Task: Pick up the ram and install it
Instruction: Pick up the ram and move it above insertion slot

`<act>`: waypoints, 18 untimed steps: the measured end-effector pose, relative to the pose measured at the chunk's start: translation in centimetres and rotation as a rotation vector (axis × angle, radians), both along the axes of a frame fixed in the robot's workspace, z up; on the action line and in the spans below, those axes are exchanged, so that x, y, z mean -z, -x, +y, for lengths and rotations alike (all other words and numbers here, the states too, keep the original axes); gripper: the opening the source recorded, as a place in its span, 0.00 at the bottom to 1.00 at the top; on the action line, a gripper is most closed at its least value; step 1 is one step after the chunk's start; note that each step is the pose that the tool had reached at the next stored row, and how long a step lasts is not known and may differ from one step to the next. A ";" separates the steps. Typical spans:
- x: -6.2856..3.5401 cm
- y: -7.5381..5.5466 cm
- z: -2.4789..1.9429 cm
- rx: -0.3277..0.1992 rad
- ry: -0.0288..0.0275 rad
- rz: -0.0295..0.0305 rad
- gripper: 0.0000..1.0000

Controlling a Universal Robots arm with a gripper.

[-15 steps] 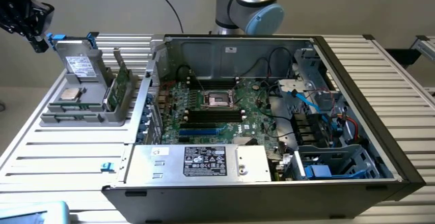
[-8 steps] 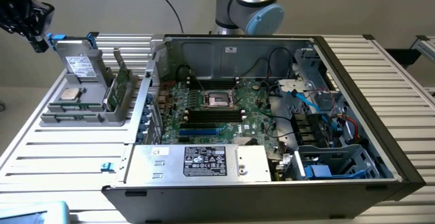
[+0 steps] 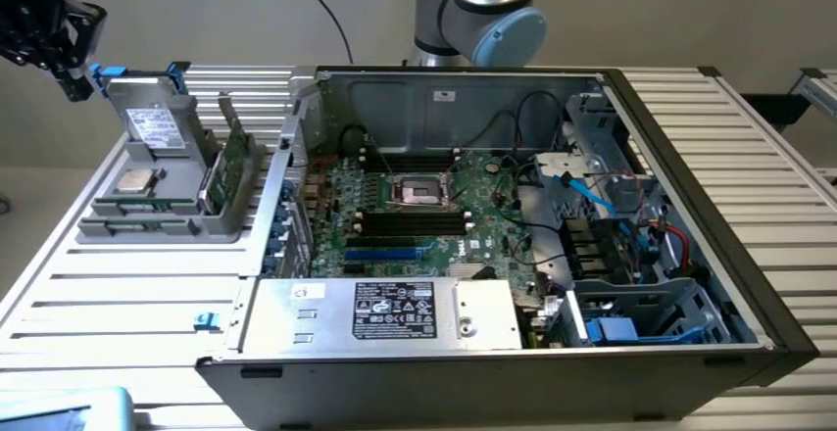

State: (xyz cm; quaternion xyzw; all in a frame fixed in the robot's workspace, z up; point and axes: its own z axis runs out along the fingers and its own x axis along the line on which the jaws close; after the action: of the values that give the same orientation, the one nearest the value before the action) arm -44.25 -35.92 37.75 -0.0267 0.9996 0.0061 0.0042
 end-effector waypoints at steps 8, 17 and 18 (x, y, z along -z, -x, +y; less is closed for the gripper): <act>-0.01 0.0 0.00 -0.146 -0.0014 0.0002 0.11; 0.00 0.0 0.00 -0.310 -0.0022 0.0001 0.11; 0.00 0.0 0.00 -0.327 -0.0022 0.0000 0.11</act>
State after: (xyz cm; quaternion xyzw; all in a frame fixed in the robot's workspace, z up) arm -44.25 -35.92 37.74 -0.1891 0.9819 0.0078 0.0031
